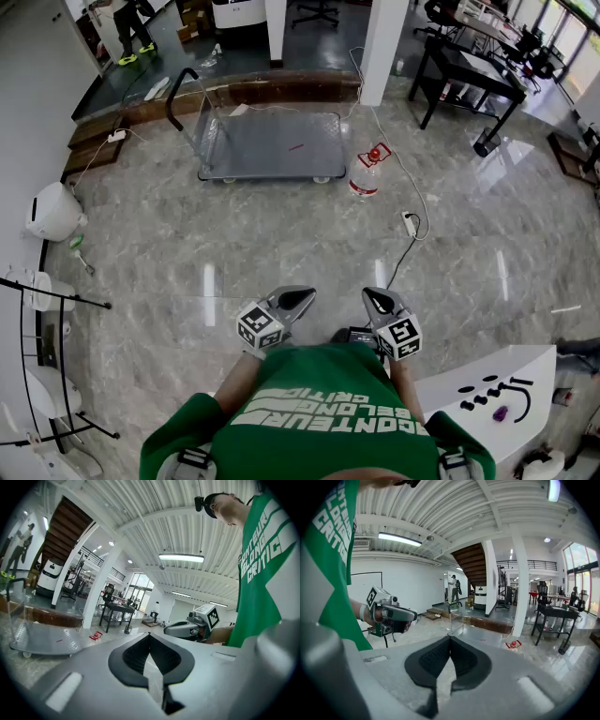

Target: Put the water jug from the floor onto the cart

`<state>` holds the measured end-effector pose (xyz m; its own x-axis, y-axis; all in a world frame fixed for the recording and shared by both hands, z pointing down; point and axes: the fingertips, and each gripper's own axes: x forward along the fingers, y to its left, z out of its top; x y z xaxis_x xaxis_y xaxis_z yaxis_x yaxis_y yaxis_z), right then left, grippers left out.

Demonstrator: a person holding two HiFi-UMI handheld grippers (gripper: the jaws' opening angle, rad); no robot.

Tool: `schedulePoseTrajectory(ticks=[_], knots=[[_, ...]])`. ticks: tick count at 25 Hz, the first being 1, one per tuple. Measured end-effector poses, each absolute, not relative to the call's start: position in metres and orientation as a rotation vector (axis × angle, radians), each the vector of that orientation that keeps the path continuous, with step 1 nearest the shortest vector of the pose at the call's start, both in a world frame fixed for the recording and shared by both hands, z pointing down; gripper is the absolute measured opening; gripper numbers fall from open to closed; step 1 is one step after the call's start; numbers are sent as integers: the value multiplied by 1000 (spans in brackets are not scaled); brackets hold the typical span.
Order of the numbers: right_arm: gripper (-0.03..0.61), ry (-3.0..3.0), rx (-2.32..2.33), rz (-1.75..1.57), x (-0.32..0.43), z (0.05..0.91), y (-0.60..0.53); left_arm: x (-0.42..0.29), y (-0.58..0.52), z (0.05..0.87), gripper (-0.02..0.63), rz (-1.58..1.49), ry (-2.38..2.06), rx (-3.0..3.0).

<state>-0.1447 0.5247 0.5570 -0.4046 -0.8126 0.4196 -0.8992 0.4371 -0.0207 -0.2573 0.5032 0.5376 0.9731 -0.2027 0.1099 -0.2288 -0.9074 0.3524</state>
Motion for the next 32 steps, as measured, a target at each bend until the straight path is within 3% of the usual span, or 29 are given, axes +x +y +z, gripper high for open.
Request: schedulePoseTrajectory(ticks=[32], knots=[[-8,-2283,1628,349,-128,534,555,-255,532,528,9,124,-226,2756]])
